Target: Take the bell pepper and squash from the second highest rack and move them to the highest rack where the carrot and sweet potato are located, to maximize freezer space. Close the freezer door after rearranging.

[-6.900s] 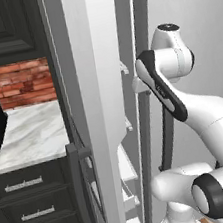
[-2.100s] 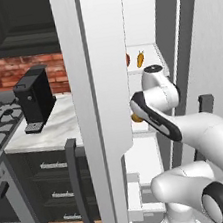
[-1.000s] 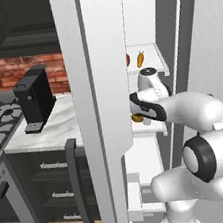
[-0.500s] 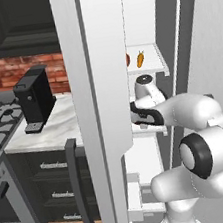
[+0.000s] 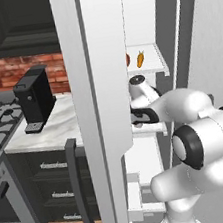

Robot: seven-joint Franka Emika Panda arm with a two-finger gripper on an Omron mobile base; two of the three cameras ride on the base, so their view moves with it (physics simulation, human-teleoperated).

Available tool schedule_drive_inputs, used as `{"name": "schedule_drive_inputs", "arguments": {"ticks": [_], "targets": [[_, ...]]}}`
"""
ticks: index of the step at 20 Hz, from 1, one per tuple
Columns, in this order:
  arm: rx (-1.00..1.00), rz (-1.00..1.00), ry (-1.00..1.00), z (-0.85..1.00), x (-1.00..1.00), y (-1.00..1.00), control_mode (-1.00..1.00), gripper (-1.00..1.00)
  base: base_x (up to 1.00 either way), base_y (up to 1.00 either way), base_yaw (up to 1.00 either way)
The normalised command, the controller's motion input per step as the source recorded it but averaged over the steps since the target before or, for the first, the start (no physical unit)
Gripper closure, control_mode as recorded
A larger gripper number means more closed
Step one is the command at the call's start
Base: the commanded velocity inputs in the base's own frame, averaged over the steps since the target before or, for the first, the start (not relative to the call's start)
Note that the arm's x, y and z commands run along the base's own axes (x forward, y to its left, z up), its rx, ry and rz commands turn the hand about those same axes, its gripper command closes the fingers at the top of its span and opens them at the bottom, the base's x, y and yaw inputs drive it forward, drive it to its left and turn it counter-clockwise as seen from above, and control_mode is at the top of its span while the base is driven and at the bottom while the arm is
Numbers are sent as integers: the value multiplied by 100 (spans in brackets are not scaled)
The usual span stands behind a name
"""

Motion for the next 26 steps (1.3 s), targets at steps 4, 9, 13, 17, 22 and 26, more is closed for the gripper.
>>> {"name": "schedule_drive_inputs", "arguments": {"ticks": [4,9,13,17,22,26], "targets": [[0,-6,0,-11,24,0,-100,-100,0,0,0],[0,0,0,-18,22,0,-100,-100,0,0,0],[0,0,0,-25,22,-1,-100,-100,0,0,0],[0,0,0,-23,26,-3,-100,-100,0,0,0],[0,0,0,-16,28,-3,-100,-100,0,0,0],[0,0,0,-16,25,-2,-100,-100,0,0,0]]}}
